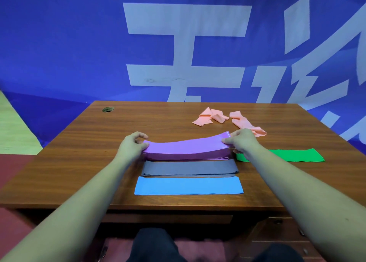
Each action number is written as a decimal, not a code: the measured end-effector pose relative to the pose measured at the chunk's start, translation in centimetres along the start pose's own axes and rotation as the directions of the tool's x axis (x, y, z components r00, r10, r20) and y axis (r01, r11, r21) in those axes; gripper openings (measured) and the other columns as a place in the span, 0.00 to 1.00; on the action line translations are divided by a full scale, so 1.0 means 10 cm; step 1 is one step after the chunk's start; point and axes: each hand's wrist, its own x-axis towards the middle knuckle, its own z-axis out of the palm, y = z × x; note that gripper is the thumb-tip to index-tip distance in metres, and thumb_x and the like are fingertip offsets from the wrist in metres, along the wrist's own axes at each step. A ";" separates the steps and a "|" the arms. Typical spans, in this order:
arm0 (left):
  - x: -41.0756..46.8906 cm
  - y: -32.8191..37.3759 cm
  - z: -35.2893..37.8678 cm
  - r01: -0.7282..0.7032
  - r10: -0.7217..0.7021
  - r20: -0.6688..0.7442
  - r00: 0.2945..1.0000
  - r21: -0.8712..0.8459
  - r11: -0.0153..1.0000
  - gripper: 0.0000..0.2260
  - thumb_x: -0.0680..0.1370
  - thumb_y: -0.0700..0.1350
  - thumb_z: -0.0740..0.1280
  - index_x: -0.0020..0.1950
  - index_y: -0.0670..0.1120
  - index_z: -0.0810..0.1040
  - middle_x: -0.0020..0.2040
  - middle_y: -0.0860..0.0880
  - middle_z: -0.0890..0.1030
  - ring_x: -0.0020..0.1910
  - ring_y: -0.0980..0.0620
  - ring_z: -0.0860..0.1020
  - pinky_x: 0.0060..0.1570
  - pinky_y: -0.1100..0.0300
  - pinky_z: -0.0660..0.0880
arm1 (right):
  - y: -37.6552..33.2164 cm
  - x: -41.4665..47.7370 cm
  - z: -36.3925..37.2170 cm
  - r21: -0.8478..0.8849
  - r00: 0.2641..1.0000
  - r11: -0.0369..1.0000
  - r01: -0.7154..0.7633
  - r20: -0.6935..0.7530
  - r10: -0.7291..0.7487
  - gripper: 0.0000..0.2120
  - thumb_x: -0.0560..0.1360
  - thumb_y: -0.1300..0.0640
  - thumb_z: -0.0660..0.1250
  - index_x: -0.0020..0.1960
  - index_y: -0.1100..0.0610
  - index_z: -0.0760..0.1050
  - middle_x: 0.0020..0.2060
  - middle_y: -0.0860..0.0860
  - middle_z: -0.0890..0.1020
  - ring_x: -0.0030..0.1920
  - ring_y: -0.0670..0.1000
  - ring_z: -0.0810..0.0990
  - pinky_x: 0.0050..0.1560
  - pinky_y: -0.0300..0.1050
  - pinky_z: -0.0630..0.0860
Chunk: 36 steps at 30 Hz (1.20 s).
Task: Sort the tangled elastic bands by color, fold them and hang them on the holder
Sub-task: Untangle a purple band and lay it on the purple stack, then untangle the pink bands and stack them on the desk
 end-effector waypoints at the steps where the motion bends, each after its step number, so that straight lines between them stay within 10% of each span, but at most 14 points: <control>1: 0.01 -0.01 0.01 -0.011 0.011 -0.004 1.000 0.037 0.999 0.06 0.74 0.41 0.72 0.49 0.49 0.79 0.36 0.48 0.78 0.36 0.49 0.74 0.36 0.58 0.68 | 0.02 0.02 0.02 -0.037 1.000 0.999 0.003 -0.017 -0.003 0.13 0.68 0.62 0.78 0.34 0.58 0.73 0.34 0.56 0.77 0.36 0.55 0.73 0.35 0.47 0.71; 10: 0.05 -0.13 0.15 -0.044 0.050 -0.027 0.998 0.180 0.983 0.05 0.76 0.43 0.71 0.49 0.48 0.77 0.40 0.51 0.79 0.41 0.53 0.75 0.35 0.63 0.65 | 0.17 0.07 0.24 -0.325 0.978 0.934 0.148 -0.096 -0.188 0.15 0.70 0.57 0.77 0.50 0.55 0.72 0.43 0.53 0.80 0.46 0.55 0.78 0.35 0.45 0.66; 36: 0.48 0.21 0.48 -0.247 0.217 0.120 0.969 0.392 0.886 0.02 0.74 0.46 0.67 0.41 0.53 0.78 0.45 0.45 0.75 0.54 0.43 0.73 0.58 0.54 0.70 | 0.20 0.35 0.16 -0.579 0.892 0.751 0.318 -0.086 -0.444 0.12 0.74 0.53 0.66 0.51 0.60 0.80 0.50 0.58 0.78 0.54 0.58 0.76 0.52 0.48 0.71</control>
